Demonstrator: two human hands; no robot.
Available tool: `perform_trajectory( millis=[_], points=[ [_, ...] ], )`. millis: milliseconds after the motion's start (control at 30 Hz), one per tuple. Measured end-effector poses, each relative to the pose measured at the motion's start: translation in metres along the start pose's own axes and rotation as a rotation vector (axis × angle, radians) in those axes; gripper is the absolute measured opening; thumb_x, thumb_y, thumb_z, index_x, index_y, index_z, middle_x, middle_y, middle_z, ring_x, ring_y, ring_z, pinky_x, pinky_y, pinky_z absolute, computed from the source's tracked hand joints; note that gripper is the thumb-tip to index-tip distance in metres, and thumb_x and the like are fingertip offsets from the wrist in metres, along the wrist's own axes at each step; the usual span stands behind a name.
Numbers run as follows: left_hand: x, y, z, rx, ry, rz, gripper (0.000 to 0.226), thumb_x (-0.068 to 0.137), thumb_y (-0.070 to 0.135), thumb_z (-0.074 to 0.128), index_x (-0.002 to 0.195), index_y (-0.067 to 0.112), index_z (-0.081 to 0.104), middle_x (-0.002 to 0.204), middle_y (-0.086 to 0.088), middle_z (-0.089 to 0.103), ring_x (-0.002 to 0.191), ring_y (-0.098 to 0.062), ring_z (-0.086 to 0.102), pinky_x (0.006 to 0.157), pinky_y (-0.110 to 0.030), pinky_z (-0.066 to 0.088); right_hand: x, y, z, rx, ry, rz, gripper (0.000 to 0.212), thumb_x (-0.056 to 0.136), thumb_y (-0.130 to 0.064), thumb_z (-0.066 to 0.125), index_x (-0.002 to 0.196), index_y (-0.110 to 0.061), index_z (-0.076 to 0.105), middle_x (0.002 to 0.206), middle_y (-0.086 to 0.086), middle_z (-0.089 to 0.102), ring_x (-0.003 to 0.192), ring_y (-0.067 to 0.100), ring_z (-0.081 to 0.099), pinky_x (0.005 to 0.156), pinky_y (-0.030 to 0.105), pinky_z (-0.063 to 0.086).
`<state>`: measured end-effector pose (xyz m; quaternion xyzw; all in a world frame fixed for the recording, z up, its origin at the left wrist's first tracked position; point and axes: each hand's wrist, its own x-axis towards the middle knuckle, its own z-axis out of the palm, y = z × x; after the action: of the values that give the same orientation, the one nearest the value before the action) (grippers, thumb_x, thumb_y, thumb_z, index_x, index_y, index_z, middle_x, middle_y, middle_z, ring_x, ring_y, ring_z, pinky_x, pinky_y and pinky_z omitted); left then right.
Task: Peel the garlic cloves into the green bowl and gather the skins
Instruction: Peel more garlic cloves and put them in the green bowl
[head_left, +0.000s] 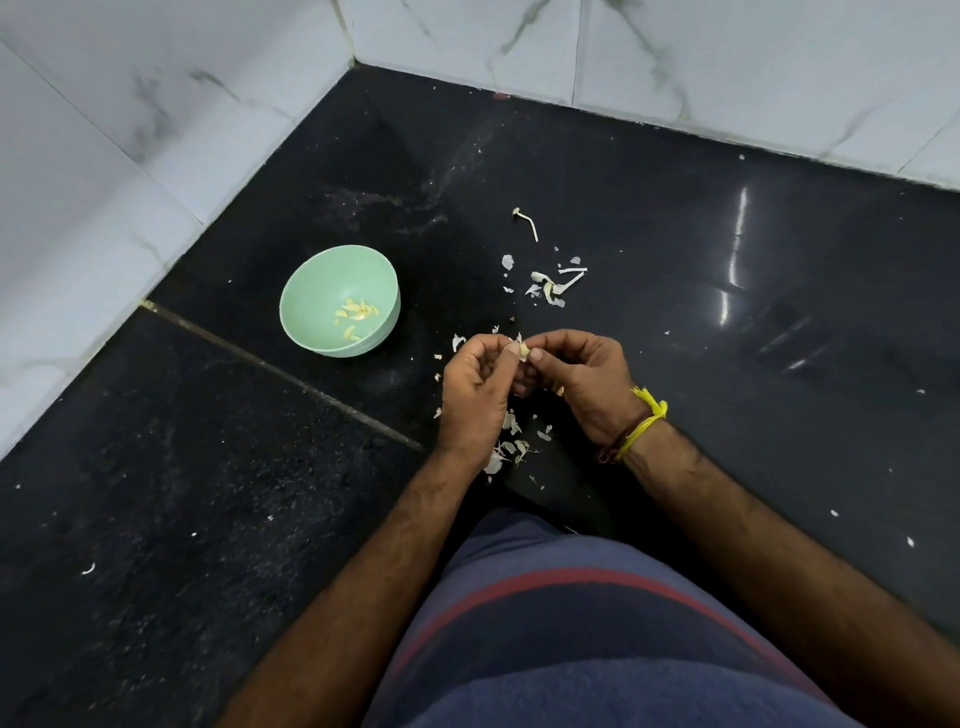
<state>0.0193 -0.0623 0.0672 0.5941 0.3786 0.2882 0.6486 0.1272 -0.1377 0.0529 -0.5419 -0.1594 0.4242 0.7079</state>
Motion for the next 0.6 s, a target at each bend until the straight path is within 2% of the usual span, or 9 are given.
perform_trajectory(
  millis=[100,200,267,367,433,600],
  points=[
    [-0.0004,-0.0004,0.0031,0.035,0.037,0.007,0.013,0.100,0.008,0.060,0.102,-0.004,0.064,0.076,-0.001,0.068,0.066,-0.005,0.062,0.060,-0.019,0.052,-0.0022,0.0013,0.0034,-0.003,0.045,-0.023,0.013,0.086,0.006,0.068,0.097,0.000,0.071,0.080,0.013,0.073,0.072,0.020,0.069,0.074,0.033,0.060],
    [-0.0003,-0.0025,0.0022,0.124,0.059,0.053,0.006,0.099,0.010,0.062,0.099,0.005,0.066,0.080,0.000,0.069,0.067,-0.005,0.064,0.063,-0.022,0.054,-0.0033,0.0030,0.0077,-0.311,0.137,-0.161,0.010,0.085,0.000,0.072,0.093,-0.006,0.075,0.086,0.008,0.075,0.075,0.012,0.071,0.072,0.026,0.057],
    [-0.0002,-0.0013,0.0018,0.180,0.063,0.085,0.005,0.099,0.011,0.063,0.098,0.007,0.066,0.081,0.000,0.070,0.066,-0.003,0.065,0.064,-0.022,0.054,-0.0014,0.0027,0.0072,-0.476,0.155,-0.249,0.012,0.084,-0.003,0.074,0.090,-0.013,0.077,0.089,0.003,0.074,0.080,0.011,0.072,0.075,0.029,0.058],
    [-0.0003,0.0029,0.0013,0.220,0.057,0.116,0.007,0.098,0.008,0.063,0.099,0.002,0.065,0.081,-0.003,0.069,0.063,0.000,0.064,0.061,-0.015,0.051,-0.0021,0.0001,0.0045,-0.434,0.074,-0.223,0.012,0.087,-0.006,0.072,0.097,-0.009,0.077,0.091,0.003,0.077,0.087,0.017,0.074,0.082,0.038,0.060],
    [0.0008,0.0031,-0.0002,0.214,0.047,0.111,0.005,0.097,0.006,0.064,0.097,0.001,0.065,0.080,-0.003,0.068,0.063,-0.002,0.063,0.061,-0.016,0.051,-0.0053,-0.0004,0.0042,-0.360,0.037,-0.177,0.013,0.089,-0.010,0.072,0.101,-0.006,0.075,0.093,0.005,0.077,0.090,0.022,0.074,0.085,0.042,0.060],
    [0.0007,-0.0019,-0.0017,0.148,0.014,0.055,0.004,0.097,0.006,0.064,0.097,0.002,0.063,0.079,-0.002,0.068,0.063,-0.006,0.064,0.060,-0.020,0.053,-0.0057,0.0003,0.0023,-0.239,0.060,-0.117,0.013,0.089,-0.012,0.073,0.097,-0.002,0.074,0.088,0.014,0.075,0.083,0.031,0.073,0.082,0.048,0.060]
  ],
)
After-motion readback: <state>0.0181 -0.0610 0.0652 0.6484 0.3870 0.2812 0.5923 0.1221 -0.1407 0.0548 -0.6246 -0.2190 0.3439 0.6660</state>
